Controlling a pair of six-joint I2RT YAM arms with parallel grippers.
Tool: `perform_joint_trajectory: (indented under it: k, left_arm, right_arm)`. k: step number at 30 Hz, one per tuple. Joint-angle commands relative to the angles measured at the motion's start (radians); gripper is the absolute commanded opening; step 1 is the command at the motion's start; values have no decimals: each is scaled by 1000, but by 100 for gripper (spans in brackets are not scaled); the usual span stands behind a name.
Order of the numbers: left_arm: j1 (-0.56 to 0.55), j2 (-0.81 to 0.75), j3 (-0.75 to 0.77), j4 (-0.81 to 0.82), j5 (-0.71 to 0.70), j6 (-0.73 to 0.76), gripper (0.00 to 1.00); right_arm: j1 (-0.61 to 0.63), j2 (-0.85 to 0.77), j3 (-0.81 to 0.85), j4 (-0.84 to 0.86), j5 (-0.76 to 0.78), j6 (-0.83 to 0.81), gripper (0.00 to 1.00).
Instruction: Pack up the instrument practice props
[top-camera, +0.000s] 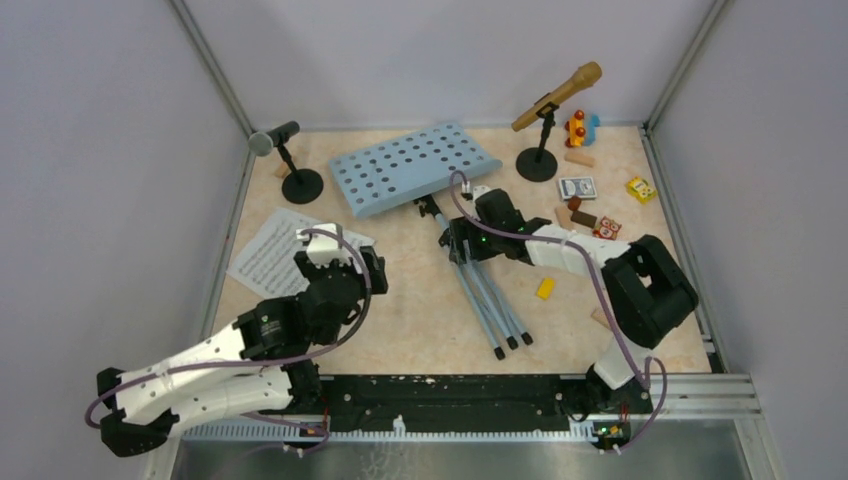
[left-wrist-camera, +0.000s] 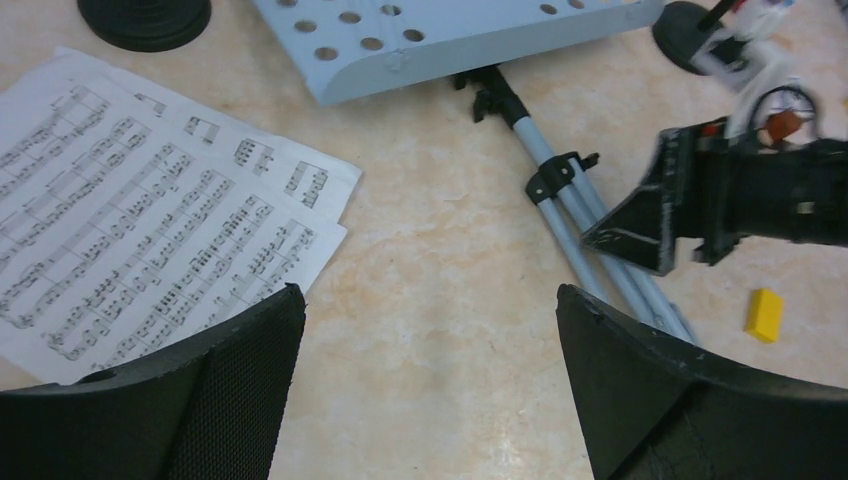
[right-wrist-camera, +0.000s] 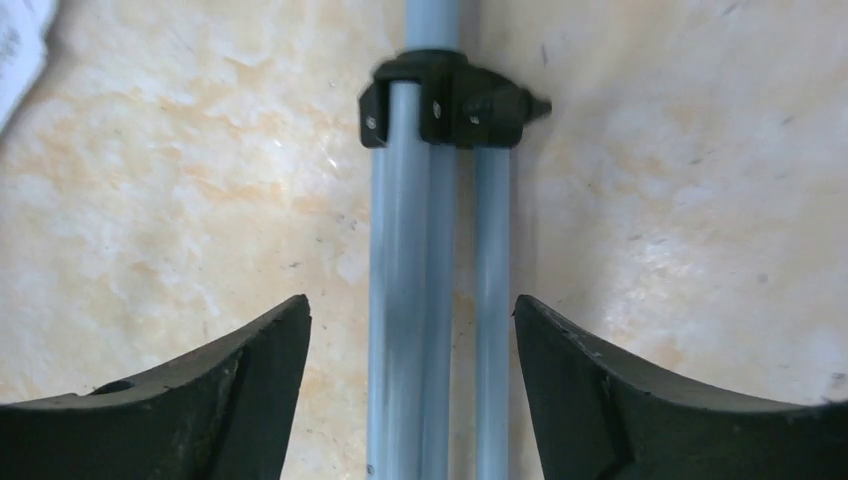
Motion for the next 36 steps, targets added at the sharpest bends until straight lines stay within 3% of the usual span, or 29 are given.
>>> perform_joint_trajectory:
  k: [1,5,10,15,20,21,28,33,36]
  left_arm:
    - [12,94,55,-27,-96,8,99]
    - [121,121,30,85,6,89,99]
    - [447,176,-58,329,371,238,99]
    - [607,317,-54,481,442,306,99]
    - [765,320,-203,877,622,338,99]
    - [795,321,-250,987,642,344,99]
    - [955,439,-297,1272,641,449,99]
    - [1031,604,-326,1536,659,538,99]
    - [1081,728,-295,1611,695,550,99]
  right_arm:
    - [4,-155,28,5,59,-73,76]
    - [4,-217,41,-52,72,-104,78]
    - [3,-338,-37,-27,50,-99,79]
    - [4,-462,-104,-7,-5,-89,79]
    - [4,-582,-161,-12,-50,-86,78]
    - [3,-605,-173,-11,-59,-86,78]
    - [4,-701,-236,-16,-110,-111,77]
    - [3,-707,-238,-33,-125,-129,76]
    - [3,-707,-243,-32,-134,-140,76]
